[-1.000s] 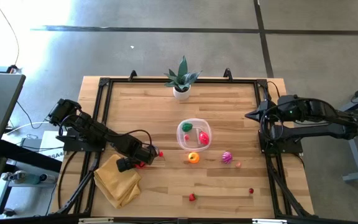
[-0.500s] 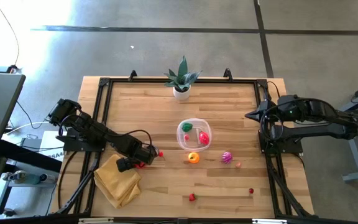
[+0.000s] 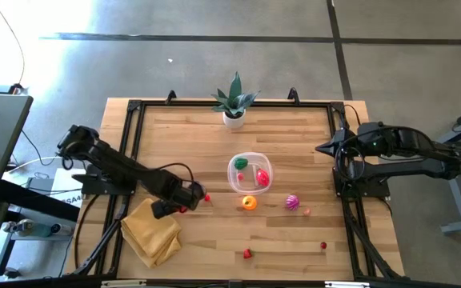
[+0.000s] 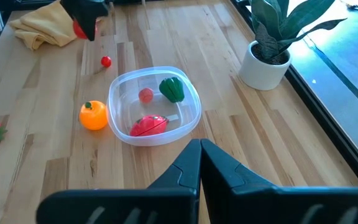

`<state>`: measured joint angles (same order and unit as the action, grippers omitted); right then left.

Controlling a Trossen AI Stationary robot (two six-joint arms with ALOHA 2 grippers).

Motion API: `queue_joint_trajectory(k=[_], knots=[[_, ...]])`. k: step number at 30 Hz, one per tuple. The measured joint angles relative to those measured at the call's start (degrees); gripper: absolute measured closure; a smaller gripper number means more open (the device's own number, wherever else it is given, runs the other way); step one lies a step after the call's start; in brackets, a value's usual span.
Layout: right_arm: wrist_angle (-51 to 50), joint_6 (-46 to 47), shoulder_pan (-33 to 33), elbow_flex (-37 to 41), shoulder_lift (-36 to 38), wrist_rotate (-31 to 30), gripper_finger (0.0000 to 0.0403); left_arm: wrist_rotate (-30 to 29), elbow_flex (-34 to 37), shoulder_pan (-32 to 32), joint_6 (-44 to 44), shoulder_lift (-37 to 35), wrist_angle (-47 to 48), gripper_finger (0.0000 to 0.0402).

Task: Pick and placing Produce into tupperware
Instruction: Put the tomato into the transparent bin

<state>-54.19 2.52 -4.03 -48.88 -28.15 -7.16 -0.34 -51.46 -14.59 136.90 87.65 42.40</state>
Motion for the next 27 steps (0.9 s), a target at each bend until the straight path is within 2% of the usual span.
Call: queue_joint_trajectory(k=[6,12,20,27], knots=[[0.00,0.00,0.00,0.00,-0.01,0.02,0.0403,-4.47,-11.12,2.73,-6.19,-0.56,8.87,0.0150],[0.00,0.00,0.00,0.00,-0.01,0.01,0.0403,-5.06,-22.69,10.15,-21.89,1.49,12.13,0.0131],[0.00,0.00,0.00,0.00,0.01,0.00,0.0403,-0.37,-38.23,19.80,-38.41,14.76,15.39,0.0162],[0.00,0.00,0.00,0.00,-0.01,0.01,0.0403,2.03,-55.13,23.38,-48.66,29.34,21.53,0.0127]])
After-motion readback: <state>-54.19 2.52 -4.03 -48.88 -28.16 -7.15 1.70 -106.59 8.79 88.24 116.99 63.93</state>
